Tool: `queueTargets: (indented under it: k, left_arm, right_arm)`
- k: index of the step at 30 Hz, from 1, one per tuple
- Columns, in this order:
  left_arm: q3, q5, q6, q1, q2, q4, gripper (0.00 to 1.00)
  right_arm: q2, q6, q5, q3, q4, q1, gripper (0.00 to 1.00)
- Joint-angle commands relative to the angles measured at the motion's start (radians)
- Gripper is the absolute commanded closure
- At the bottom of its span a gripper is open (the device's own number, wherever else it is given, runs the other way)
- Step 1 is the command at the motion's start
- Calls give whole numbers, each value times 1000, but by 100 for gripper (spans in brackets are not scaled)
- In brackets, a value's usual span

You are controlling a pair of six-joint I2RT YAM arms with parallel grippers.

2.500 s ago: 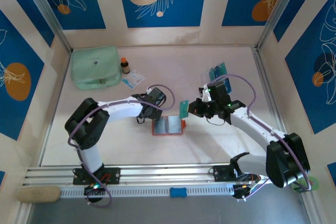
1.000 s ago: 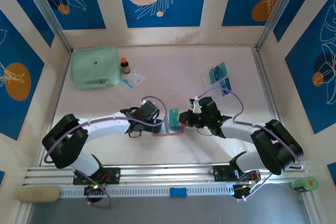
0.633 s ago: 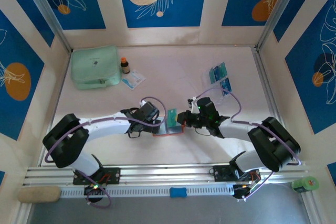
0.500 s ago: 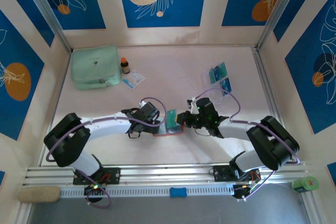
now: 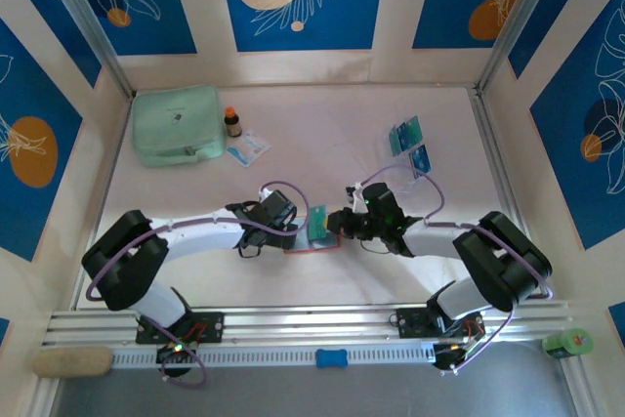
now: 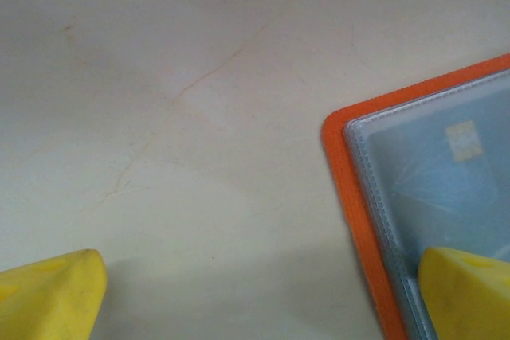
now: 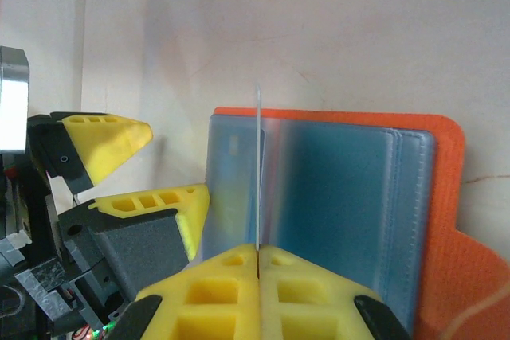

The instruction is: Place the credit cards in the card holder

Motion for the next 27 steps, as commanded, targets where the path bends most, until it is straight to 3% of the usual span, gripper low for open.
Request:
queueTargets:
  k: [1,27]
  left_arm:
    - [-6,-26,-4,-9,11,-40,0]
    - [-26,-28,-7,-9,1,-29,0]
  right_arm:
    - [16,8,-2,12,23,11,100]
    - [6,25,5,17,30,12,100]
